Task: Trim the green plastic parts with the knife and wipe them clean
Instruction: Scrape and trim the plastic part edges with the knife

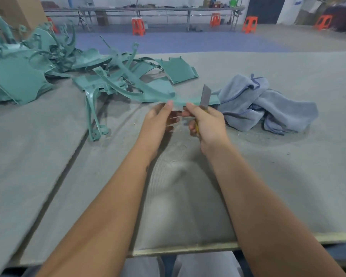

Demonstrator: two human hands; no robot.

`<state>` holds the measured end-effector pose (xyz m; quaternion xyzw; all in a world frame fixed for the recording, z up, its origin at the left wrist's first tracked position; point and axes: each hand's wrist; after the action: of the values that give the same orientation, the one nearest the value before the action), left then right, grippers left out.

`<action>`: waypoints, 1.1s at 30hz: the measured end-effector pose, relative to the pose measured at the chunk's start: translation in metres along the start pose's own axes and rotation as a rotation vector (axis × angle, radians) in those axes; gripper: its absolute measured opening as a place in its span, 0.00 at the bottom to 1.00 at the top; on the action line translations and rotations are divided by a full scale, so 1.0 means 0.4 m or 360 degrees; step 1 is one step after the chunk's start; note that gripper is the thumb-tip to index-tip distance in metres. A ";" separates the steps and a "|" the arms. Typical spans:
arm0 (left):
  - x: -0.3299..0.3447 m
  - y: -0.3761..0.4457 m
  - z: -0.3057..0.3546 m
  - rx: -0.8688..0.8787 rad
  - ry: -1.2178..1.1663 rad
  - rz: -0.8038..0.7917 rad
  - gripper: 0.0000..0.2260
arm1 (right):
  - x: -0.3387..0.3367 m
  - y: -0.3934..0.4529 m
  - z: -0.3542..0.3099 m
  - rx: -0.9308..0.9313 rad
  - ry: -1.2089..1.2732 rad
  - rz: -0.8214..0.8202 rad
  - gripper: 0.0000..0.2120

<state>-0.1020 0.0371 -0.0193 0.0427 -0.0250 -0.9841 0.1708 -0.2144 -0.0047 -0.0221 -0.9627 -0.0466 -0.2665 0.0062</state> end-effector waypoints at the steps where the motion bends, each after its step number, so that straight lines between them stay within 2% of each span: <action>1: 0.006 0.009 -0.004 -0.0009 -0.0016 0.0047 0.09 | -0.002 0.000 0.000 -0.0014 -0.0064 -0.0012 0.03; 4: -0.006 0.031 -0.017 -0.0058 -0.0151 0.0130 0.11 | -0.002 -0.003 0.007 -0.0049 -0.0299 -0.0129 0.06; 7: -0.036 0.039 -0.018 -0.0072 -0.0528 0.0199 0.06 | 0.006 -0.006 0.013 -0.0050 -0.0458 -0.0238 0.09; 11: -0.082 0.052 -0.014 -0.0152 -0.0762 0.0446 0.05 | 0.007 -0.009 0.006 0.0032 -0.0420 -0.0348 0.06; 15: -0.112 0.054 -0.018 -0.0243 -0.0784 0.0589 0.04 | -0.005 -0.009 -0.008 0.0035 -0.0296 -0.0269 0.11; 18: -0.109 0.047 -0.019 -0.0235 -0.0633 0.0542 0.04 | -0.010 -0.012 -0.016 0.0069 -0.0174 -0.0295 0.13; 20: -0.095 0.038 -0.014 -0.0201 -0.0647 0.0470 0.05 | -0.010 -0.014 -0.018 0.0079 -0.0038 -0.0292 0.07; 22: -0.081 0.028 -0.004 -0.0161 -0.0830 0.0322 0.06 | -0.011 -0.013 -0.019 0.0086 0.0110 -0.0268 0.01; 25: -0.067 0.014 0.002 -0.0133 -0.0924 -0.0011 0.12 | -0.013 -0.014 -0.016 0.0132 0.0293 -0.0214 0.03; 28: -0.053 0.003 -0.003 -0.0159 -0.0527 -0.0187 0.15 | -0.014 -0.016 -0.009 0.0074 0.0152 -0.0271 0.04; 30: -0.048 0.001 -0.009 -0.0181 -0.0424 -0.0139 0.20 | -0.012 -0.016 -0.003 0.0016 -0.0043 -0.0280 0.04; 33: -0.050 0.009 -0.013 -0.0183 -0.0420 -0.0042 0.22 | -0.010 -0.013 0.002 -0.0055 -0.0257 -0.0142 0.02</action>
<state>-0.0815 0.0402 -0.0227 -0.0966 0.0097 -0.9831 0.1552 -0.2177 0.0003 -0.0251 -0.9780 -0.0852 -0.1887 -0.0260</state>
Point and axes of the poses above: each hand's wrist, its own y-axis towards the middle knuckle, its own x-axis out of the palm, z = x × y, and after that the axes turned 15 degrees about y, right-handed
